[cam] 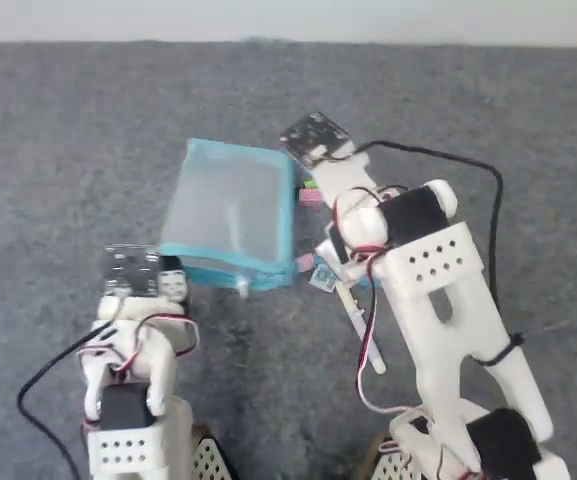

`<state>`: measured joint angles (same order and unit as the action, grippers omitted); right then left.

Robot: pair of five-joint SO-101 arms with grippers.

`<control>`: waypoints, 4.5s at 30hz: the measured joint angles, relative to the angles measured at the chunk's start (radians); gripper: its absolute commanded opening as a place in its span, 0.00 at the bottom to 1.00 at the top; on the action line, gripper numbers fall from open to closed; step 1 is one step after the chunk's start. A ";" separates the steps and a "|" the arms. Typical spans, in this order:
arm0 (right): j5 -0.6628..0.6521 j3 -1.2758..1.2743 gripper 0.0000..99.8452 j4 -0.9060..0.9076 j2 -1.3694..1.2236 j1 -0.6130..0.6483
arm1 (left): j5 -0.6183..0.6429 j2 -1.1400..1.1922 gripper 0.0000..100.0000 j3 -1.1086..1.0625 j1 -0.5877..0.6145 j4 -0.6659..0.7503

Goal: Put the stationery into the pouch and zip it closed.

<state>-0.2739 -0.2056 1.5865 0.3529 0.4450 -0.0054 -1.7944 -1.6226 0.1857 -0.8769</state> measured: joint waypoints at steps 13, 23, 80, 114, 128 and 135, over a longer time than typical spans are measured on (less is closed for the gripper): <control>-0.104 -0.319 0.25 -0.149 0.000 -0.068 | -0.189 0.000 0.01 0.006 -0.081 0.005; -0.155 -0.319 0.25 -0.158 0.000 -0.118 | -0.146 0.000 0.01 0.008 -0.002 0.034; -0.121 -0.769 0.03 -0.586 -0.083 -0.190 | -0.008 0.000 0.01 0.025 0.117 0.063; -0.149 -0.445 0.05 -0.546 -0.153 -0.276 | -0.008 0.000 0.01 0.025 0.117 0.063; -0.133 -0.445 0.17 -0.624 -0.255 -0.273 | -0.008 0.000 0.01 0.025 0.117 0.063; -0.133 -0.460 0.17 -0.672 -0.328 -0.273 | -0.008 0.000 0.01 0.025 0.114 0.063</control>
<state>-0.4074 -0.6659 0.9145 0.0245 0.1718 -0.0130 -1.7944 -1.5980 0.2992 -0.8140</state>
